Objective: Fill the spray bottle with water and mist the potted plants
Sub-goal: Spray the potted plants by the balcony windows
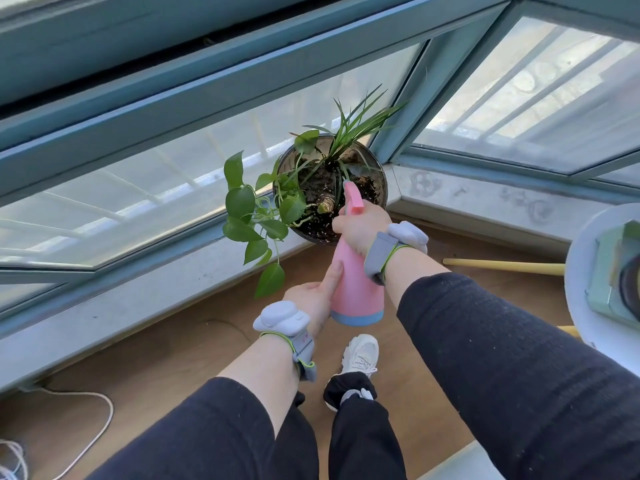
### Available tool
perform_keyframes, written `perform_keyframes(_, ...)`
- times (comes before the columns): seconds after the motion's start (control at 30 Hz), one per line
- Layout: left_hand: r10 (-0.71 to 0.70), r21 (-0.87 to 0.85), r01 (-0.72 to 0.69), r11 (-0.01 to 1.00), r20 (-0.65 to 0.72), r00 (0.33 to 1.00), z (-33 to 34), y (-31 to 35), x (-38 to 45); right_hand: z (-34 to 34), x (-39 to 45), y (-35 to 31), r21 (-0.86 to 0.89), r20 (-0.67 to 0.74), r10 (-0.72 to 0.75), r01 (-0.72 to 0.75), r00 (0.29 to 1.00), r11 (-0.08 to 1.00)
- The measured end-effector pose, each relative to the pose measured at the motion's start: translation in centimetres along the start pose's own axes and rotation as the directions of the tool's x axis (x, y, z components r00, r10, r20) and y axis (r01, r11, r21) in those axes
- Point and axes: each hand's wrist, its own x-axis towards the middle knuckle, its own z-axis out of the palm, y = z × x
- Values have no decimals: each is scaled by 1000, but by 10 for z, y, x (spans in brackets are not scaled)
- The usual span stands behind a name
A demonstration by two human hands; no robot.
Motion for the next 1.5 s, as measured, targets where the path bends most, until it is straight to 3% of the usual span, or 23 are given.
perform_keyframes(0.63,45,27,-46,999,43,998,9,6,-7,-13,1,10,49,-81,73,-69,994,996)
perform_keyframes(0.8,68,99,-69,993,17,998,7,5,-7,-12,-2,15,59,-115,127,-121,985,991)
perform_keyframes(1.5,29,80,-33,996,60,998,9,-1,-15,-10,-10,33,57,-141,176,-170,974,984)
